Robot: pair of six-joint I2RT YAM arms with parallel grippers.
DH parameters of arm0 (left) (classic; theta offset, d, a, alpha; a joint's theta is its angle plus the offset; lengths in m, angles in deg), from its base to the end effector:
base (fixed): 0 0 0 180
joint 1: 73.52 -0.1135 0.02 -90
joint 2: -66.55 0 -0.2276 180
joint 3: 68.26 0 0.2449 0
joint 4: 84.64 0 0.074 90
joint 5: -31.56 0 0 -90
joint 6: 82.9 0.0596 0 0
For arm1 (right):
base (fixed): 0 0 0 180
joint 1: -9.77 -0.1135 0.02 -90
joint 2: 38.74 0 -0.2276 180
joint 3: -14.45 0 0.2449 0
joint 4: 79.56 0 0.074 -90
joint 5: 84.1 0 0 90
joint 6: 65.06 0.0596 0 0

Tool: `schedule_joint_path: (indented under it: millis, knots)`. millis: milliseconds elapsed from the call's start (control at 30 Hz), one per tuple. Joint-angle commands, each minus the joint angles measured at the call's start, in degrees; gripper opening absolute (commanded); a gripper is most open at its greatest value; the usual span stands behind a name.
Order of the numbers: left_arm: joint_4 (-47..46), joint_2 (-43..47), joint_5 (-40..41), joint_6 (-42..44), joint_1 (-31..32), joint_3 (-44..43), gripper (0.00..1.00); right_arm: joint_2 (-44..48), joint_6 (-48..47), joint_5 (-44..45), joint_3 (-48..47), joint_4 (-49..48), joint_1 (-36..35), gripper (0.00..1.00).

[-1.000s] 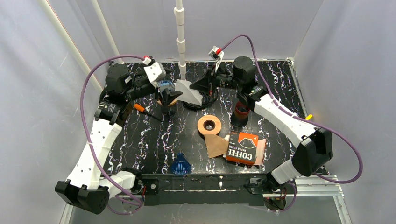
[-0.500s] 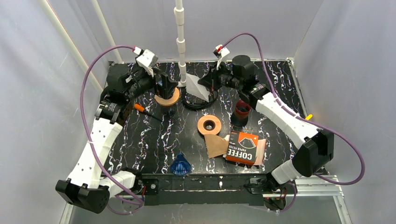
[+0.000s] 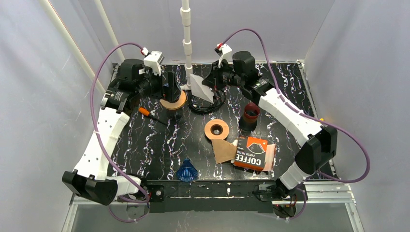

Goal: Place the coffee filter in the dripper

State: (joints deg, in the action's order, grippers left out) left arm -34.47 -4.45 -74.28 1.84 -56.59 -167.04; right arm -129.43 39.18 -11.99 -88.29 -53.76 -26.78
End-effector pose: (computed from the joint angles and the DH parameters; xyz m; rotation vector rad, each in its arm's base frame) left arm 0.2670 -0.0983 0.3928 0.3837 1.9453 -0.5239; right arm 0.3018 0.2465 0.3611 -0.5917 1.8001 0.9003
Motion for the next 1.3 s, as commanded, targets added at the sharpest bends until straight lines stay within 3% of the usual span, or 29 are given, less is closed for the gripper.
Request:
schedule_joint_path:
  millis: [0, 233, 500, 700, 1267]
  knots:
    - [9.83, -2.63, 5.43, -4.70, -0.34, -6.07, 0.98, -2.20, 1.40, 0.85, -5.19, 1.18, -1.35, 0.01]
    - [15.01, -5.88, 9.61, -12.15, -1.36, -10.00, 0.98, -6.11, 3.15, 2.82, -9.39, 1.52, -3.02, 0.01]
    - [20.44, -11.35, 4.75, -18.63, -5.43, -15.24, 0.98, -10.80, 4.97, 4.71, -14.90, 1.74, -4.31, 0.01]
    - [20.36, -12.53, 6.17, -23.02, -7.85, -16.33, 0.98, -14.65, 6.26, 5.80, -19.12, 1.66, -5.47, 0.01]
    - [15.84, -9.00, 8.79, -24.41, -8.13, -13.06, 0.98, -24.87, 7.90, 9.87, -31.26, 6.68, -8.24, 0.01]
